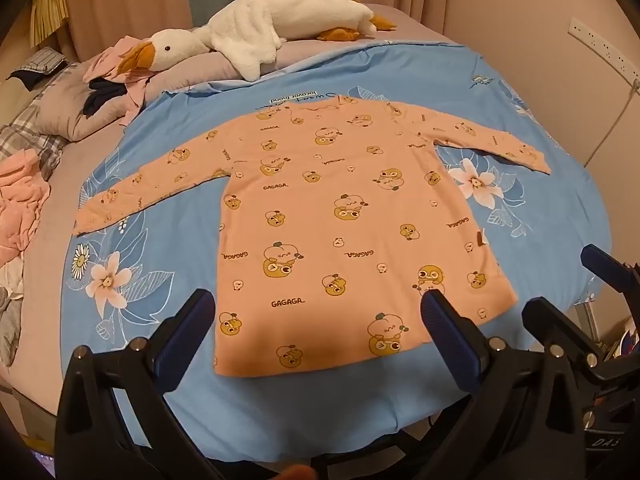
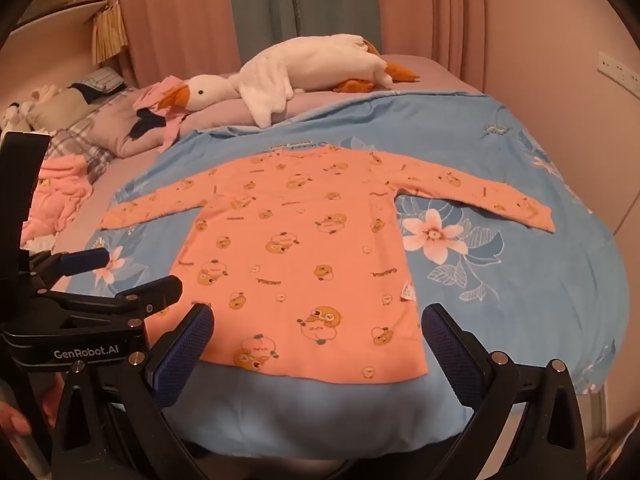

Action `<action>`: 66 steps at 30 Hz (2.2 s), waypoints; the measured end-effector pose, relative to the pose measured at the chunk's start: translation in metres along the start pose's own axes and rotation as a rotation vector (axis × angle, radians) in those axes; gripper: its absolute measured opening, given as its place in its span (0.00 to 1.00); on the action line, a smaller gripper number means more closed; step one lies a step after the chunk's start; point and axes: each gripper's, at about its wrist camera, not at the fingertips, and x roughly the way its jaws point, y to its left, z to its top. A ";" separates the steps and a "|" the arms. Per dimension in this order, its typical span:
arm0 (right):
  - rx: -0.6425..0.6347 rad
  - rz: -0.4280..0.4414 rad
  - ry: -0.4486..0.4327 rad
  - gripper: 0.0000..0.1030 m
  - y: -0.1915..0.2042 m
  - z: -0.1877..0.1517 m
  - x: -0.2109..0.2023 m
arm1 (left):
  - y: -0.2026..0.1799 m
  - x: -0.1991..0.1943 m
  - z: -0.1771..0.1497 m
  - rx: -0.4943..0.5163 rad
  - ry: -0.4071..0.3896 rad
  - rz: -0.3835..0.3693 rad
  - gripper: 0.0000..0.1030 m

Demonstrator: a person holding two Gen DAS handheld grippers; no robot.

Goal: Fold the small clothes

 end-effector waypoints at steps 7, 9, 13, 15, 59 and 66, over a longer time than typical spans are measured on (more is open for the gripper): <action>0.000 -0.002 0.000 1.00 -0.001 0.000 0.001 | 0.003 0.005 0.000 -0.008 0.028 -0.002 1.00; -0.001 -0.003 0.000 1.00 0.001 0.000 0.002 | 0.003 0.005 0.001 -0.006 0.029 -0.002 1.00; 0.008 0.008 0.002 1.00 -0.005 0.002 0.003 | 0.002 0.005 0.001 -0.010 0.024 0.006 1.00; 0.012 0.008 0.001 1.00 -0.006 0.001 0.001 | 0.003 0.004 0.002 -0.013 0.023 0.009 1.00; 0.017 0.018 0.008 1.00 -0.001 0.000 0.006 | 0.014 0.007 0.001 -0.016 0.016 0.029 1.00; 0.018 0.018 0.009 1.00 -0.001 0.000 0.007 | 0.015 0.008 0.001 -0.016 0.020 0.030 1.00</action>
